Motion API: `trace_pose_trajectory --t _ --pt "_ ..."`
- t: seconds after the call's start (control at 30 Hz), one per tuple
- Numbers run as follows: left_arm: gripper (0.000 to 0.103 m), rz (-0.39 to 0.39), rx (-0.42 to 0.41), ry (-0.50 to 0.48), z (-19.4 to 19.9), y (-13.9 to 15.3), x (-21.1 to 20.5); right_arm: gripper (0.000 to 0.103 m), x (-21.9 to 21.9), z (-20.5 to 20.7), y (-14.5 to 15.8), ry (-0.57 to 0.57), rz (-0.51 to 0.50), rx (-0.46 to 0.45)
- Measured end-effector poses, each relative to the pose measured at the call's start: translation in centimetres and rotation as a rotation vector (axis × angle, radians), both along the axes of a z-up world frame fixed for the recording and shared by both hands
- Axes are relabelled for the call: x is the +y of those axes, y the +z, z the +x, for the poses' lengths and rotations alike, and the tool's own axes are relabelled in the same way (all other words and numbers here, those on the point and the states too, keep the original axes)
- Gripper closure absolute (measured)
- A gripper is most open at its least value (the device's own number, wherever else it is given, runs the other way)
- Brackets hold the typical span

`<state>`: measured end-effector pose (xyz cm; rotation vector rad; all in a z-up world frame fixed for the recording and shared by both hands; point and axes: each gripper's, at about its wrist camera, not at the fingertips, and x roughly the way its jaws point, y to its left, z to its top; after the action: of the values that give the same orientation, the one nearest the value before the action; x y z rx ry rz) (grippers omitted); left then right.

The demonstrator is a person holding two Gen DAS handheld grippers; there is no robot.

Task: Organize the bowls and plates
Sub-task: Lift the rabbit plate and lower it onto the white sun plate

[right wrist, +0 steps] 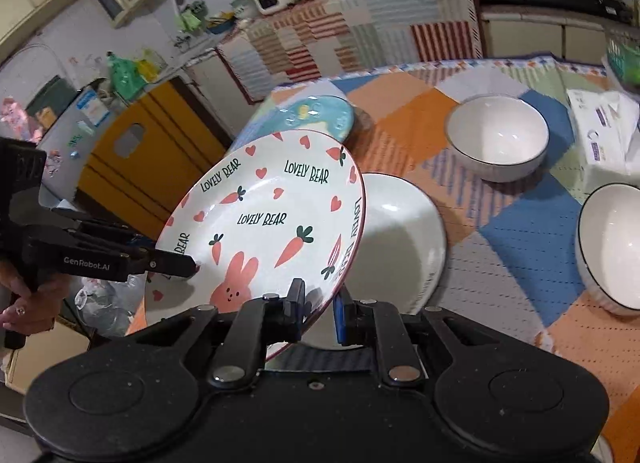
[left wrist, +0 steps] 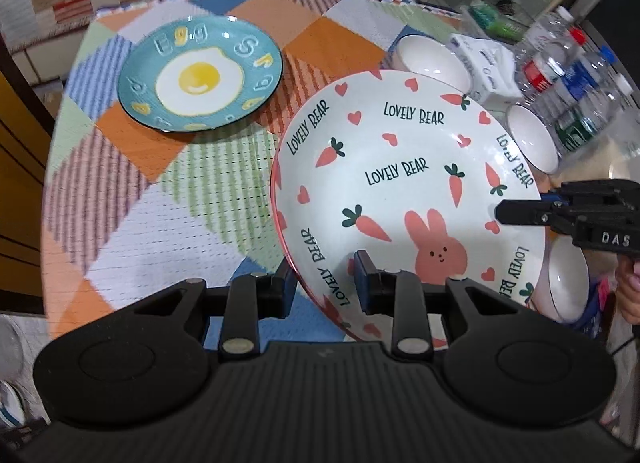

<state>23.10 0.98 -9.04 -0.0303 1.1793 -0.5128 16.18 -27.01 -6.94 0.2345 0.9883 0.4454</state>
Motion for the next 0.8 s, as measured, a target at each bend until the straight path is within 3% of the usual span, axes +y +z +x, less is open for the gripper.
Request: trace_pose_trajectory --t 0.33,0.53,0.8 --pt "0.075 0.01 0.074 0.018 3.5 -3.9 -1.5 0.084 -1.2 4.6 -4.0 -0.012 -0.03 0.096" --pt "0.075 0.039 0.106 0.005 3.0 -4.7 -2.6 0.083 -2.0 4.6 -5.5 -0.03 -0.019 0.16" --pt "0.074 0.077 0.144 0.02 3.1 -5.1 -2.8 0.082 -1.5 4.5 -6.3 -0.052 -0.047 0.179"
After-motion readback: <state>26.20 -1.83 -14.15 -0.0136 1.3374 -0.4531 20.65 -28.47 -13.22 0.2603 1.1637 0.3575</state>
